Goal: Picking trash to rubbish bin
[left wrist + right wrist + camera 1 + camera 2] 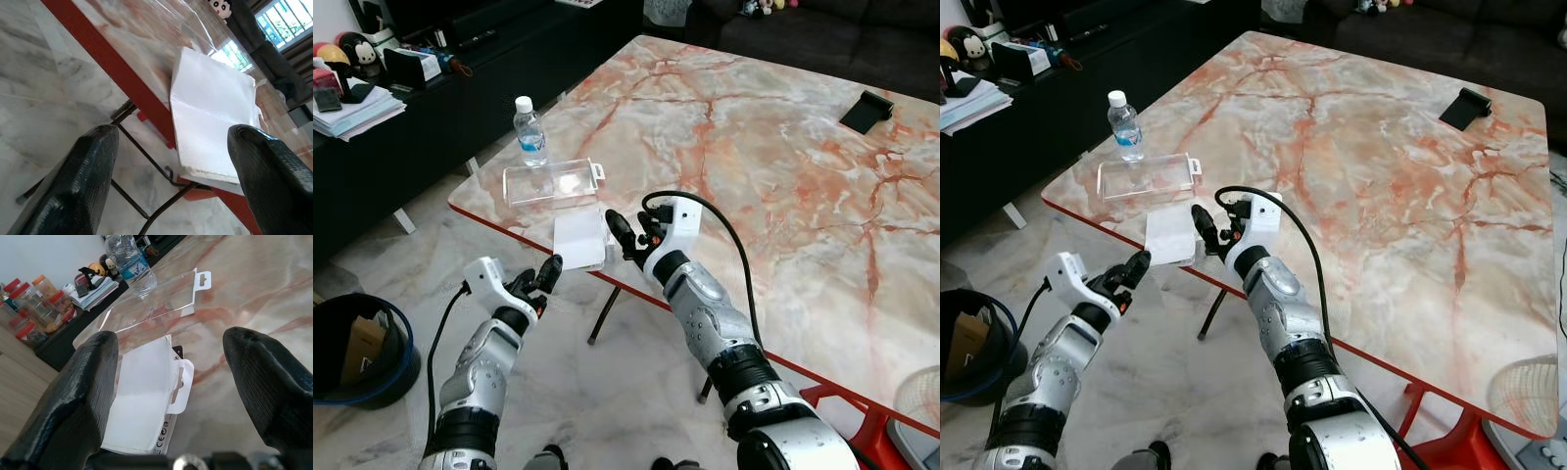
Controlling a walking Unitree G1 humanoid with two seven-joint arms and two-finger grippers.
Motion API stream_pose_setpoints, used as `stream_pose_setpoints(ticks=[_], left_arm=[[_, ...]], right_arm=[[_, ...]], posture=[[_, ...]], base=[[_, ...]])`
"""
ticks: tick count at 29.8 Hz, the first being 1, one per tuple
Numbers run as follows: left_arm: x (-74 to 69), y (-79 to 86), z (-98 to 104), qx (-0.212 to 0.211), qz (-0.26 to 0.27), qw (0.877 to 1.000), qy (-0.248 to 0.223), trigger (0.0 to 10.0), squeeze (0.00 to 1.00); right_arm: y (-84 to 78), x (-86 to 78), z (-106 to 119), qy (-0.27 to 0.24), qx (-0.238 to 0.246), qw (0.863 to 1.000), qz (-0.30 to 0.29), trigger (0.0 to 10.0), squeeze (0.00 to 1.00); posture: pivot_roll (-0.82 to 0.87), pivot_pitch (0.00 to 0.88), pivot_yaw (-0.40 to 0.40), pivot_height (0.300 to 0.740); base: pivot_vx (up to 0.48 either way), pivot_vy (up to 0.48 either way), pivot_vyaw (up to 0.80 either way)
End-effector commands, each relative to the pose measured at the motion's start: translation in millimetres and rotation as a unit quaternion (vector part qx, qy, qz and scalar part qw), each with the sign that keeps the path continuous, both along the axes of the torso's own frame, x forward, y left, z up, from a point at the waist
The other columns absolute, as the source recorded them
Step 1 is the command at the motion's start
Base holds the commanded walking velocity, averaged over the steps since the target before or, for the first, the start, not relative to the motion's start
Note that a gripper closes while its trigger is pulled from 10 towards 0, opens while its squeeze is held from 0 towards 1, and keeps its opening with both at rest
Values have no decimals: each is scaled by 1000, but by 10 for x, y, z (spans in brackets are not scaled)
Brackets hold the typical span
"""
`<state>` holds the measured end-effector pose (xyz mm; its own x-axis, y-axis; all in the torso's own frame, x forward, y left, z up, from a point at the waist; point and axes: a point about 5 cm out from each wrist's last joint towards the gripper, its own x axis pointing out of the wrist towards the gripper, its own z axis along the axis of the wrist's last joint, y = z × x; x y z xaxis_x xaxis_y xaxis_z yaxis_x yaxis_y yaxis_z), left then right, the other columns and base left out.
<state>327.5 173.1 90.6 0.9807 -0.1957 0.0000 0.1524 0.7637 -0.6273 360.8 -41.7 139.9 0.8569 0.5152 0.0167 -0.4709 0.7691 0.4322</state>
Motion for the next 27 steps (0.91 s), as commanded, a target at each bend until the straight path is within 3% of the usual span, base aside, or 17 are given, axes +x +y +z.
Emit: stream_pose_setpoints(ticks=[1,8,19,20,21,27], left_arm=[[21,-21,-13,-5,-3,1000,-3,10000,0],[97,-94,8,-13,-14,1000,-6,10000,0],[140,-391,-29,-34,-65,997,1,9922,0],[141,-396,-32,-34,-65,997,1,4118,0],[139,-404,-31,-37,-66,997,-1,0,0],[129,-418,-35,-33,-71,997,-6,0,0]], right_arm=[[209,-99,-36,13,26,999,17,10000,0],[232,-108,-25,12,26,999,21,10000,0],[208,-102,-19,10,23,1000,18,10000,0],[207,-102,-19,10,22,1000,18,10000,0],[206,-102,-19,10,22,1000,17,10000,0],[204,-102,-21,11,22,1000,17,10000,0]], posture=[[118,159,-42,740],[112,161,-45,740],[104,161,-45,740],[104,161,-45,740],[104,161,-45,740],[107,164,-48,740]], base=[[0,0,0],[0,0,0],[0,0,0],[0,0,0],[0,0,0],[0,0,0]])
